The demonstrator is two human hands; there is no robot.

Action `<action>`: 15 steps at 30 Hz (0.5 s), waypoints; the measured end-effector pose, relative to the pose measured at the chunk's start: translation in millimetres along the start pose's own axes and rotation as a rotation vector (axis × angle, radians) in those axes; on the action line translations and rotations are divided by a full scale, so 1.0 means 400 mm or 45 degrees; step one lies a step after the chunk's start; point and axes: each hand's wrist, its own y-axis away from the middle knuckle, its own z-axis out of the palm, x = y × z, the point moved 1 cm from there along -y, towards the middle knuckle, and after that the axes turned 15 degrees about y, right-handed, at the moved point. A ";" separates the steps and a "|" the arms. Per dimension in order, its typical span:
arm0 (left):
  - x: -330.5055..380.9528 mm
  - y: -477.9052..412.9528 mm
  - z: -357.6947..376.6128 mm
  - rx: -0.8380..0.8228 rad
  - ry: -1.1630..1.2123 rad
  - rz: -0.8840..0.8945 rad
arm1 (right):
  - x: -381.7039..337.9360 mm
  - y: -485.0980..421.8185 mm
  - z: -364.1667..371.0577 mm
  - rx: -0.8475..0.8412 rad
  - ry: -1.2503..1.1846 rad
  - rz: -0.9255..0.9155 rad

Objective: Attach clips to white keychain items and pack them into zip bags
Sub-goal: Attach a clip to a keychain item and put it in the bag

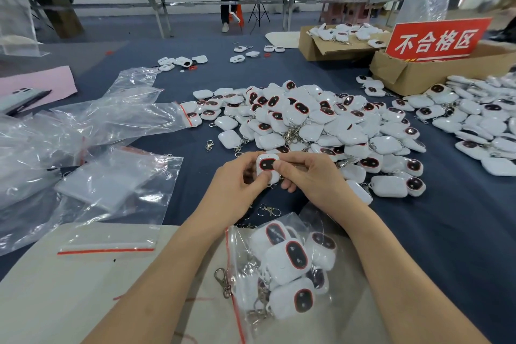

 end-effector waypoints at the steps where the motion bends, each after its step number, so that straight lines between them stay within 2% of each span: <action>1: 0.001 0.001 0.001 0.000 0.003 -0.003 | 0.000 0.000 0.000 0.002 0.002 0.001; 6: 0.001 -0.001 0.004 0.006 0.073 0.038 | -0.004 -0.002 0.001 0.052 -0.015 -0.031; 11: 0.014 0.002 0.006 -0.135 0.238 0.108 | -0.003 -0.005 0.001 0.102 -0.133 0.013; 13: 0.008 -0.002 0.003 -0.111 0.282 0.099 | -0.009 -0.001 0.001 0.051 -0.148 -0.021; 15: 0.006 -0.005 0.002 -0.039 0.315 0.057 | -0.020 0.007 0.006 -0.101 -0.261 -0.065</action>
